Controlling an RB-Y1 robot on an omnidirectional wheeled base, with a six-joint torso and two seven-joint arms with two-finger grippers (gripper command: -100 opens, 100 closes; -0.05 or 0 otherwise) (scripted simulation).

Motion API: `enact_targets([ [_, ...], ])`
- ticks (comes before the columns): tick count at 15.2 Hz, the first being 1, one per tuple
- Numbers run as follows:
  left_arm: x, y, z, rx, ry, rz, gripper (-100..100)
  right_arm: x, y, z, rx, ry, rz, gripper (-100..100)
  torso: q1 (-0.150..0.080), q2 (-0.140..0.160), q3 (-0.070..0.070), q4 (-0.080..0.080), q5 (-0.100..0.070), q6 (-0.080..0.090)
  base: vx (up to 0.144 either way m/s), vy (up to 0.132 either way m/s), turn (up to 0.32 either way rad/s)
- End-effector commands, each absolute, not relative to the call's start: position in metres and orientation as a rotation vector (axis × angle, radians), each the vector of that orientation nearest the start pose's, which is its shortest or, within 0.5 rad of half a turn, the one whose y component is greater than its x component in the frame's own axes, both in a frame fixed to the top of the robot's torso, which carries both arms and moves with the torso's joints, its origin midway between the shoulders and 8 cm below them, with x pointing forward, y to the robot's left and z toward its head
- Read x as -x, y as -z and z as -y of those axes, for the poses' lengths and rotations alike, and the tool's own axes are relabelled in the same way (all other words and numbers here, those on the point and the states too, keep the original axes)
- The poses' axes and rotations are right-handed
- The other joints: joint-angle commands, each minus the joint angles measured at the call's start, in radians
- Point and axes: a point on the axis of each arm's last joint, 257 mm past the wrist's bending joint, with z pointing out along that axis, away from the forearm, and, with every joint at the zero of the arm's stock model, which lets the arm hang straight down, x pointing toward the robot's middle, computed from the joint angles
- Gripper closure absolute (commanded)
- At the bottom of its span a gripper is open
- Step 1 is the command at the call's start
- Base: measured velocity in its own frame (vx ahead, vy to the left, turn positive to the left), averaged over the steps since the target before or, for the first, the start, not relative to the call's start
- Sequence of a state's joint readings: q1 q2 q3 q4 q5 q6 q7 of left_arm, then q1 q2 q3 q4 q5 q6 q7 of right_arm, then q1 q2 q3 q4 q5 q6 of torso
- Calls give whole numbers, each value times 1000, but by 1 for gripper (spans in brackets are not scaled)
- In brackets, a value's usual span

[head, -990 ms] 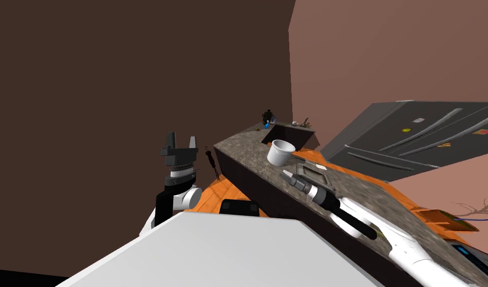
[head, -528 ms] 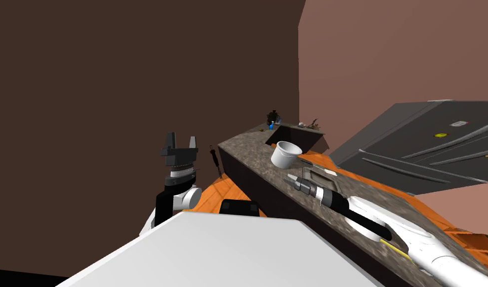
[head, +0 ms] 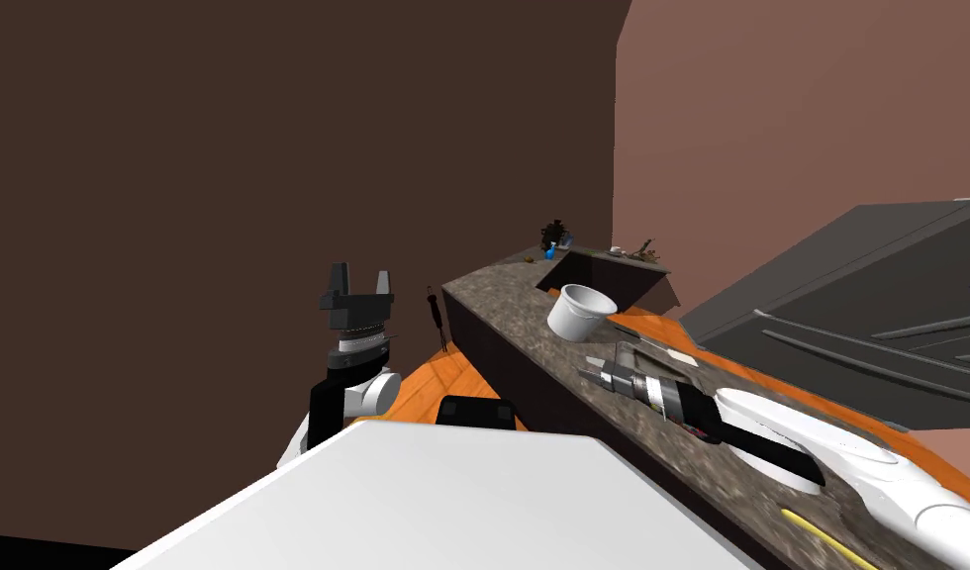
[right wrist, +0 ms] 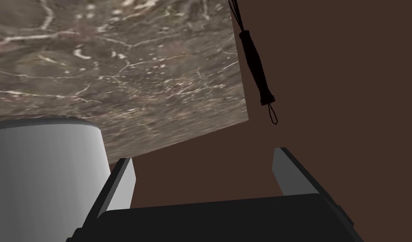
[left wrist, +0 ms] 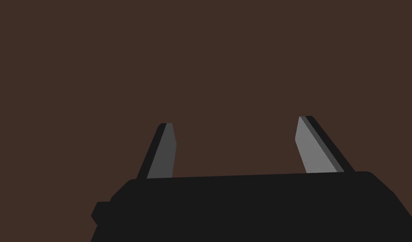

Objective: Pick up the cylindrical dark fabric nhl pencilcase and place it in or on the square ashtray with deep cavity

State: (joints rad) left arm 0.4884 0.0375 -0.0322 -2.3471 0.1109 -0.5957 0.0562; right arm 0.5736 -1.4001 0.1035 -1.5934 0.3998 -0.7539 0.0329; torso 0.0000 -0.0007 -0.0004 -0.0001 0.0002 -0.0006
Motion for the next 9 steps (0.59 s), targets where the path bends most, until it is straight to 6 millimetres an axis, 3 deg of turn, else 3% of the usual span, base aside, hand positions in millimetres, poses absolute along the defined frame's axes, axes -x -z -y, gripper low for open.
enact_targets([
  [1,-312,-73,-273,583,1500,-439,0,-289,272,427,583,-543,-2230,-100,0,0,0,0,0,0,3,3,148],
  [4,-312,-73,-273,583,1500,-439,0,-270,284,465,659,-456,-2341,-100,0,0,0,0,0,0,1,-1,185],
  [5,-312,-73,-273,583,1500,-439,0,-271,281,468,677,-445,-2347,-100,0,0,0,0,0,0,1,-2,137],
  [6,-312,-73,-273,583,1500,-439,0,-261,285,487,713,-402,-2399,-100,0,0,0,0,0,0,1,-4,175],
  [9,-312,-73,-273,583,1500,-439,0,-252,284,508,762,-349,-2453,-100,0,0,0,0,0,0,-1,-7,160],
])
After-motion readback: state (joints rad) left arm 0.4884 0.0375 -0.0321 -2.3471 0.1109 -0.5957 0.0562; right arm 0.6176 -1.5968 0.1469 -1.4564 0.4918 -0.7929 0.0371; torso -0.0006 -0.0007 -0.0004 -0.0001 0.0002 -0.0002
